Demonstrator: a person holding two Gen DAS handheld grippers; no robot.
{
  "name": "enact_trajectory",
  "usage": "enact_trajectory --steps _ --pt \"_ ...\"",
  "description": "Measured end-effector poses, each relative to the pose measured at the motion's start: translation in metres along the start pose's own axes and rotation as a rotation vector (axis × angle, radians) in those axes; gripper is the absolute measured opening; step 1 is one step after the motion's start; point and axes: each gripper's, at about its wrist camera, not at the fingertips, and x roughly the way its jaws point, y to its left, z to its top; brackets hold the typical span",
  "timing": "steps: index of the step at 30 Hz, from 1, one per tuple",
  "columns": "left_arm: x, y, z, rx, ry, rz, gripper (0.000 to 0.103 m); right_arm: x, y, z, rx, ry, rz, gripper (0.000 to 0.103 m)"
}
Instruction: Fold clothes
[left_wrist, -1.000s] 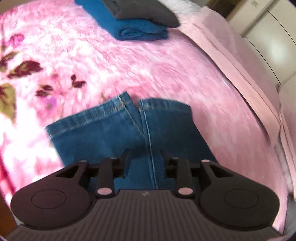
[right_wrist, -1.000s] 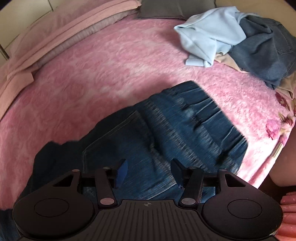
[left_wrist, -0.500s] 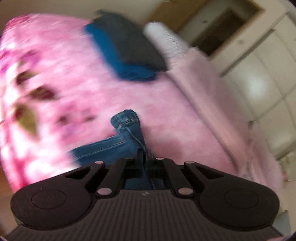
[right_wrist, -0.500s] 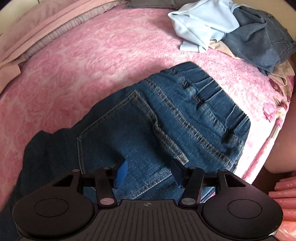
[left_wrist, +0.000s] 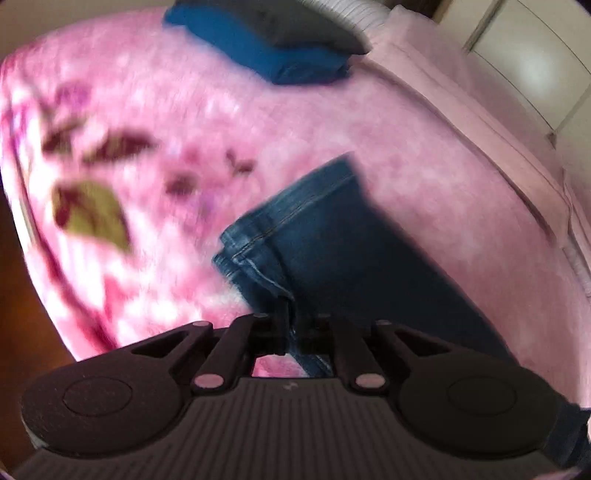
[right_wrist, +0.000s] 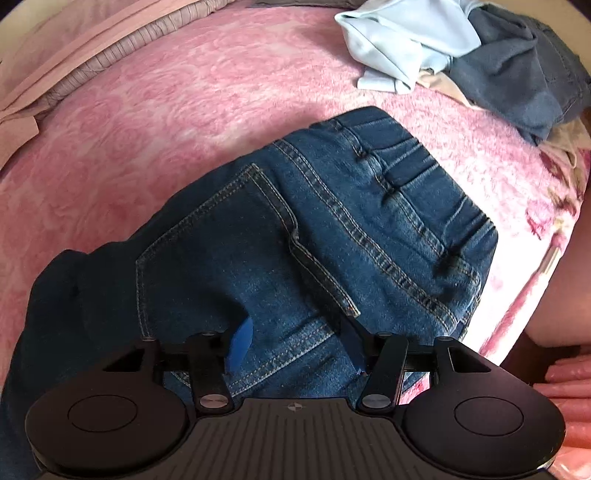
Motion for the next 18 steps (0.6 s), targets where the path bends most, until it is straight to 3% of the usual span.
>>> enact_trajectory --steps 5,7,9,14,17,18 --pt "-0.036 -0.017 -0.004 0.028 -0.061 0.105 0.012 -0.015 -0.021 -0.001 0.053 -0.006 0.1 0.055" --pt "-0.051 -0.019 -0.01 -0.013 -0.014 0.07 0.012 -0.023 -0.027 -0.007 0.087 0.0 0.177 0.055" --pt "-0.06 -0.024 -0.021 -0.071 0.077 -0.022 0.012 -0.03 -0.028 -0.018 0.115 0.035 0.287 0.055" --pt "-0.056 -0.044 -0.056 -0.166 0.245 -0.168 0.012 -0.017 -0.007 -0.062 0.256 0.271 0.553 0.054" --pt "-0.049 -0.054 -0.071 -0.179 0.3 -0.207 0.012 0.0 0.009 -0.094 0.386 0.439 0.653 0.038" --pt "-0.048 -0.056 -0.074 -0.185 0.31 -0.218 0.012 0.004 0.012 -0.101 0.416 0.475 0.658 0.037"
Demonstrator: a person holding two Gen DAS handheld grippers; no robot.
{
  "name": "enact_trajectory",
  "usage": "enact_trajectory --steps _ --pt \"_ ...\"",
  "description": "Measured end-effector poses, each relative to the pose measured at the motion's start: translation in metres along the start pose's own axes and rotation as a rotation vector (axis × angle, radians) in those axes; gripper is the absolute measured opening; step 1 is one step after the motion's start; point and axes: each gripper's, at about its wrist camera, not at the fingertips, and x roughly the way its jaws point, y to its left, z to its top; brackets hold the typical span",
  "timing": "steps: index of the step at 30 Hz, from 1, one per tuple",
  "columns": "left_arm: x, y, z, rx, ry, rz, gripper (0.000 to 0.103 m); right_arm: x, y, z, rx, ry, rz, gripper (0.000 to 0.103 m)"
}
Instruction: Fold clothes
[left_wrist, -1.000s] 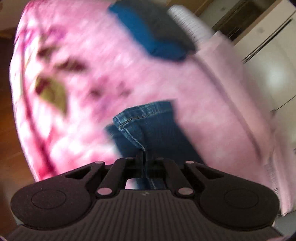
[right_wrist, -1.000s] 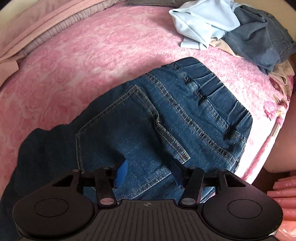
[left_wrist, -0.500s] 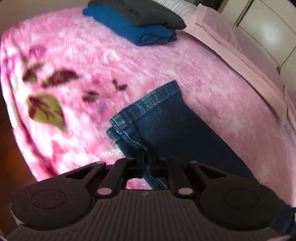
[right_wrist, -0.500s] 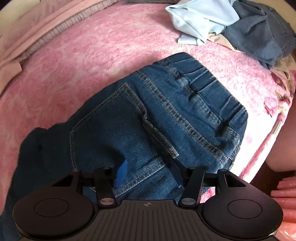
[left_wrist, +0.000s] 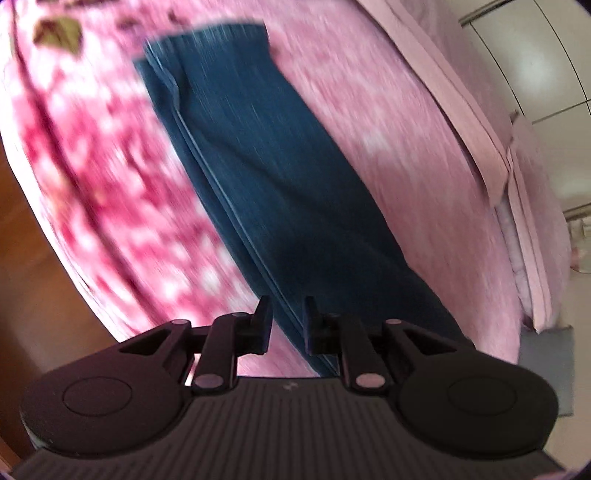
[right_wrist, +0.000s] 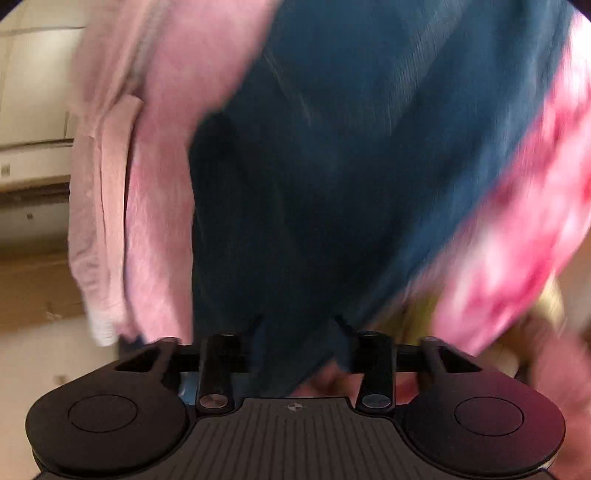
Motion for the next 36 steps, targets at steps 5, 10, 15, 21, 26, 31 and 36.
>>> enact_trajectory --steps 5,10,15,21,26,31,36 --pt "0.008 -0.002 -0.008 -0.008 0.041 -0.037 0.012 0.011 -0.013 -0.002 0.098 0.01 0.013 0.037" --pt "0.012 0.005 -0.005 -0.044 0.039 -0.043 0.012 0.017 -0.016 0.01 0.104 -0.034 -0.003 0.031" --pt "0.013 0.017 0.001 -0.105 0.007 -0.049 0.012 0.025 -0.013 0.005 0.085 -0.049 -0.021 0.02" --pt "0.016 0.032 0.01 -0.174 -0.04 -0.055 0.012 0.028 -0.004 0.003 0.037 -0.049 -0.034 0.02" --pt "0.022 0.036 0.014 -0.168 -0.056 -0.056 0.013 0.028 -0.006 0.0 0.036 -0.058 -0.041 0.021" --pt "0.021 0.034 0.013 -0.124 -0.075 -0.042 0.0 0.024 -0.001 -0.001 -0.021 -0.071 -0.053 0.006" --pt "0.01 0.033 0.006 -0.055 -0.096 -0.058 0.0 0.016 0.009 -0.014 -0.137 -0.079 -0.101 0.0"
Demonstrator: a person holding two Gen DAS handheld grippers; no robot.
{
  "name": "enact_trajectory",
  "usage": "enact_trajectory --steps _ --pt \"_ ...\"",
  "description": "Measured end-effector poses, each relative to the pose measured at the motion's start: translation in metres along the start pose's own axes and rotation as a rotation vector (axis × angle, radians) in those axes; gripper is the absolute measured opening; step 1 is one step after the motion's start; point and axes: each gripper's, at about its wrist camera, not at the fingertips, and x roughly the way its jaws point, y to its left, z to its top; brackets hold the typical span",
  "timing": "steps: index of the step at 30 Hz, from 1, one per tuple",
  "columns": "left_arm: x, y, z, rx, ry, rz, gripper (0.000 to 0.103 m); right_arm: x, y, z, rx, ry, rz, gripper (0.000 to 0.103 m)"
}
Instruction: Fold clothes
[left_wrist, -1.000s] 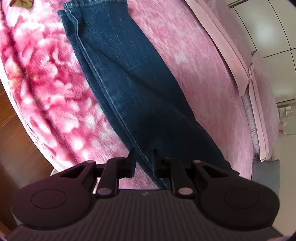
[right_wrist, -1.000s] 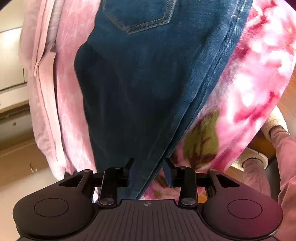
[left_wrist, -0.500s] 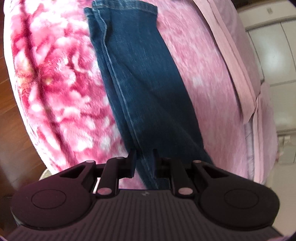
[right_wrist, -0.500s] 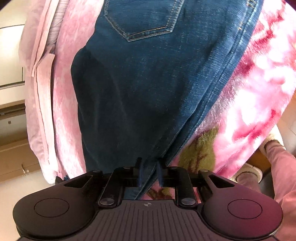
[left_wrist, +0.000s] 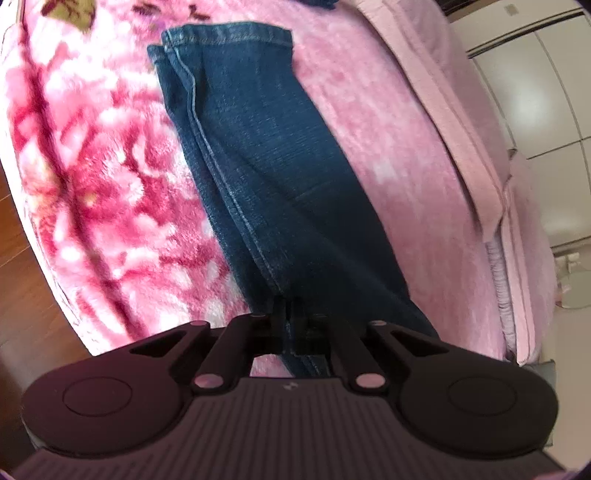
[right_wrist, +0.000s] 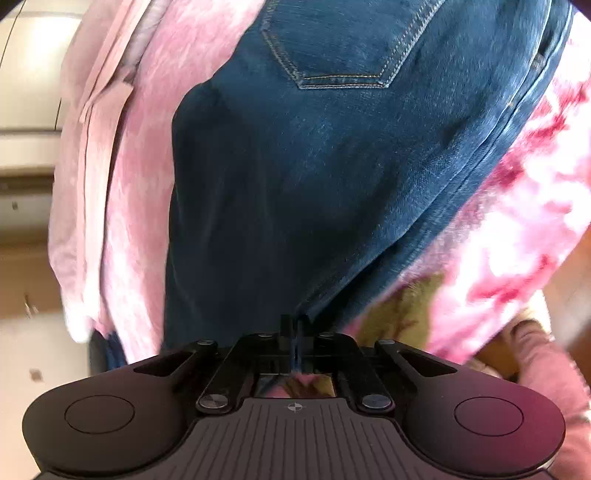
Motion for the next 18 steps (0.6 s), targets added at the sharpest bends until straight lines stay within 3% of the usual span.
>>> enact_trajectory --steps 7,12,18 --pt "0.006 -0.004 -0.001 0.025 0.003 0.021 0.0 0.009 0.0 -0.006 -0.026 -0.006 -0.056 0.0" --pt "0.005 -0.008 -0.009 0.152 -0.001 0.071 0.003 0.013 -0.001 -0.016 -0.122 -0.012 -0.111 0.0" --pt "0.002 -0.04 -0.014 0.365 0.028 0.178 0.002 -0.003 -0.003 -0.009 -0.114 -0.001 -0.087 0.003"
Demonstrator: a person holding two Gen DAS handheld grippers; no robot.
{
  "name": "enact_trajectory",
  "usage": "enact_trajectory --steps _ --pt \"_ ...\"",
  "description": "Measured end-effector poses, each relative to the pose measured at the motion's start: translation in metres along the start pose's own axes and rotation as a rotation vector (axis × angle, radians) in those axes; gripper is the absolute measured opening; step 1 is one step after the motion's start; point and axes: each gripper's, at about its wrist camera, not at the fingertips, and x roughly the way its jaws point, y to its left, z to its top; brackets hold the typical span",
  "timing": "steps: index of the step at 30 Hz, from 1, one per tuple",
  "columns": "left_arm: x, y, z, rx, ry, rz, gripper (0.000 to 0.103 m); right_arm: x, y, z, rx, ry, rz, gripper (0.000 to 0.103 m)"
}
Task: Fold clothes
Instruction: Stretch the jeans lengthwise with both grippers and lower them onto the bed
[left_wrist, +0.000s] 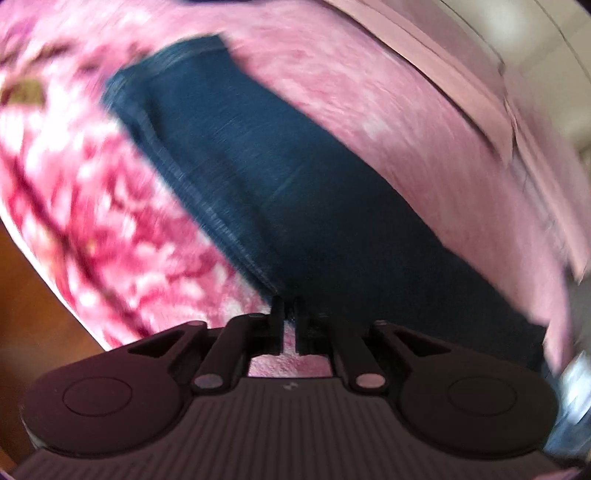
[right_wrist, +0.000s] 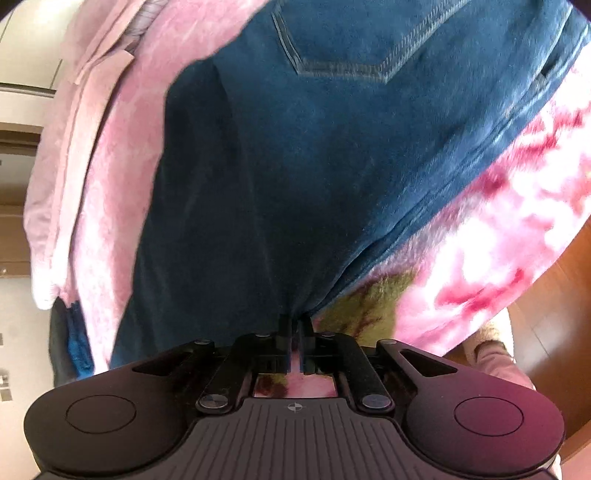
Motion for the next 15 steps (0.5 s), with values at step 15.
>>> enact_trajectory --steps 15 --pt "0.013 -0.123 -0.003 0.191 0.053 -0.088 0.003 -0.141 -0.13 0.101 0.278 -0.536 -0.077 0.032"
